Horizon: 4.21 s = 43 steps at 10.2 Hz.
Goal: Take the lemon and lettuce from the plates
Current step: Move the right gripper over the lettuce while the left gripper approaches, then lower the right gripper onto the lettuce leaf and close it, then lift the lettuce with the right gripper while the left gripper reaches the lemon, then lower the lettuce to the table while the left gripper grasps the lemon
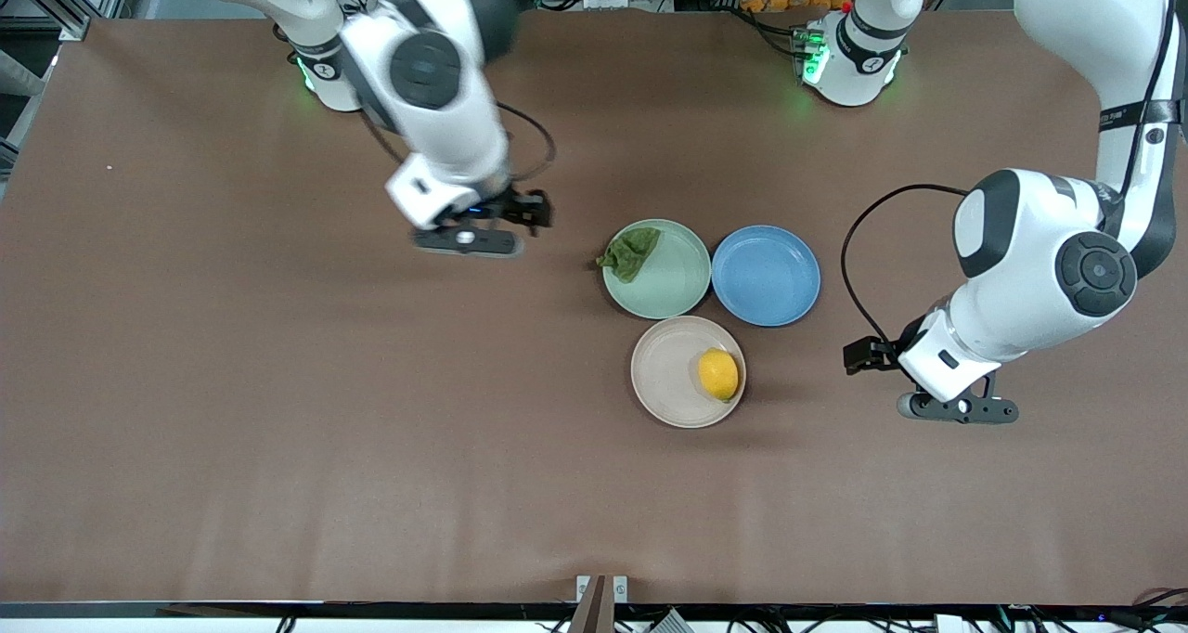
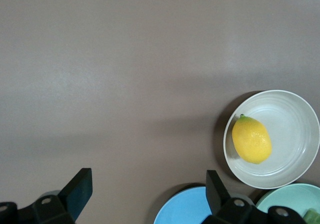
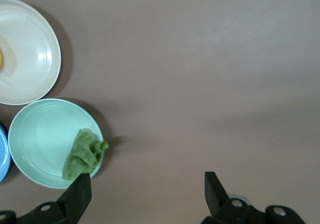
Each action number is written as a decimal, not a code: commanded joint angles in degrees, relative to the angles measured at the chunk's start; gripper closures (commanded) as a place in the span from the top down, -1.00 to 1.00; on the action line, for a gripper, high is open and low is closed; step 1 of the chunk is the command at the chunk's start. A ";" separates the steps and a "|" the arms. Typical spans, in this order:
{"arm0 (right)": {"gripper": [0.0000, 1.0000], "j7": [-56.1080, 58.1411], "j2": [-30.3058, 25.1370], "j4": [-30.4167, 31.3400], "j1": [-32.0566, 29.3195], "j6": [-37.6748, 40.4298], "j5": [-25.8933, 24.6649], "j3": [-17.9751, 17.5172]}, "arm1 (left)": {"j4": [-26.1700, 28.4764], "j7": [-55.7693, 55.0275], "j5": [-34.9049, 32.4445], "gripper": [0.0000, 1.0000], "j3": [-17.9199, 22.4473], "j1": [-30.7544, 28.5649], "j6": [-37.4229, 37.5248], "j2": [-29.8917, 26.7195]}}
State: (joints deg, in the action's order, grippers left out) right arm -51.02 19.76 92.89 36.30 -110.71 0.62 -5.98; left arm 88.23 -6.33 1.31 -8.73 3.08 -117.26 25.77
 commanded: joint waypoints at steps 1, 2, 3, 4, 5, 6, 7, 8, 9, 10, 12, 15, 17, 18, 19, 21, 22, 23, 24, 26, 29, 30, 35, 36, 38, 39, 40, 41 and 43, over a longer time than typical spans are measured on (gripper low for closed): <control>1.00 -12.48 8.59 -3.75 5.34 -6.68 -1.58 0.44 | -1.14 1.14 1.50 1.00 0.64 -1.31 -1.38 0.34; 1.00 -16.70 13.33 -5.94 8.32 -8.45 -1.76 0.53 | -1.13 1.15 1.59 1.00 0.64 -1.41 -1.39 1.12; 1.00 -21.27 17.29 -8.31 10.61 -9.86 -3.06 0.79 | -1.22 1.15 1.68 1.00 0.55 -1.50 -1.65 2.26; 1.00 -25.05 19.16 -8.60 11.33 -11.27 -4.90 0.79 | -1.22 1.15 1.68 1.00 0.55 -1.59 -2.52 2.53; 1.00 -27.62 21.01 -8.60 11.86 -14.68 -5.36 0.79 | -1.22 1.15 2.81 1.00 0.55 -1.59 -3.06 2.80; 1.00 -29.12 22.68 -8.60 13.08 -17.67 -5.88 0.88 | -1.22 1.23 5.43 1.00 0.55 -1.59 -3.23 3.32; 0.98 -30.88 24.17 -8.60 13.27 -20.14 -6.76 0.88 | -1.22 1.24 6.93 1.00 0.55 -1.50 -3.58 3.76; 0.91 -32.63 25.15 -8.69 13.70 -21.47 -7.73 0.88 | -1.22 1.06 6.95 1.00 0.55 -1.07 -4.37 4.11; 0.78 -32.91 25.24 -8.60 13.79 -21.48 -8.61 0.88 | -1.22 1.06 6.95 1.00 0.55 -1.24 -4.47 4.12; 0.59 -32.91 25.68 -8.60 14.58 -21.48 -9.14 0.88 | -1.22 1.15 6.95 1.00 0.55 -1.50 -4.47 4.12; 0.32 -32.91 26.47 -8.60 14.85 -21.22 -11.15 0.88 | -1.22 0.89 6.95 1.00 0.64 -1.07 -4.47 4.38; -0.25 -32.91 28.40 -8.60 15.46 -20.78 -14.67 0.88 | -1.22 0.53 6.86 1.00 0.64 -0.89 -4.55 4.56; -0.57 -32.65 28.93 -8.60 15.46 -20.78 -16.34 0.88 | -1.31 0.53 6.77 1.00 0.64 -0.80 -4.56 4.73; -0.73 -32.30 28.85 -8.60 15.03 -20.69 -16.61 0.88 | -1.31 0.53 6.77 1.00 0.64 -0.80 -4.64 4.82; -0.87 -32.04 28.76 -8.69 14.85 -20.69 -16.70 0.79 | -1.92 0.36 6.77 1.00 0.55 -0.62 -4.73 5.34; -0.97 -31.86 28.41 -10.70 14.67 -19.91 -16.18 0.79 | -2.01 0.09 6.60 1.00 0.73 1.74 -5.78 6.40; -0.99 -31.86 28.41 -12.62 14.59 -18.25 -15.48 0.79 | -2.01 -1.04 6.60 1.00 0.64 2.53 -7.44 7.19; -1.00 -32.38 28.41 -14.56 14.50 -16.58 -15.21 0.62 | -2.01 -3.14 6.60 1.00 0.64 3.76 -9.02 7.72; -1.00 -32.21 27.97 -16.14 14.06 -14.91 -12.94 0.61 | -2.01 -4.99 6.60 1.00 0.73 5.08 -10.08 8.16; -1.00 -28.63 25.96 -19.13 12.57 -5.71 -11.78 0.53 | -2.01 -6.23 6.42 1.00 0.82 6.49 -10.18 8.07; -1.00 -15.57 15.09 -19.68 5.30 4.76 -2.75 0.61 | -1.93 -11.57 3.45 1.00 0.82 8.95 -10.18 8.16; -1.00 -11.08 11.13 -19.68 2.05 8.80 -0.90 0.61 | -1.75 -13.95 2.91 1.00 0.73 8.96 -10.18 8.33; -1.00 15.62 -0.33 -18.80 -21.91 24.21 5.42 0.36 | -1.66 -27.12 0.20 1.00 0.90 14.74 -9.65 11.32; -1.00 23.87 -0.51 -16.71 -28.94 25.53 11.54 0.44 | -1.75 -30.20 -3.39 1.00 0.90 16.50 -9.65 12.02; -1.00 37.94 -0.08 -10.91 -38.55 25.28 10.30 0.87 | -1.84 -34.26 -7.27 1.00 0.90 18.44 -9.65 14.39; -1.00 42.97 1.15 -8.19 -41.98 22.49 5.58 0.96 | -1.92 -34.36 -8.42 1.00 0.90 19.06 -9.74 15.18; -1.00 44.85 2.47 -4.77 -43.32 17.85 1.71 1.05 | -1.93 -34.36 -8.69 1.00 0.99 19.33 -10.00 15.89; -1.00 44.96 3.78 -1.78 -44.81 12.24 1.15 1.31 | -2.01 -34.36 -9.48 1.00 0.99 19.33 -10.26 16.59; -1.00 45.13 5.55 5.07 -45.27 -0.58 1.14 1.32 | -2.01 -34.62 -13.43 1.00 0.90 19.33 -10.35 17.82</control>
State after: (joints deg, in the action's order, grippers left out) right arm -6.11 25.63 92.84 -8.87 -104.60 2.76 -3.89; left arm 87.31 -39.40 -9.25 -8.09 21.97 -127.34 42.32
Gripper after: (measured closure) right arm 0.965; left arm 0.000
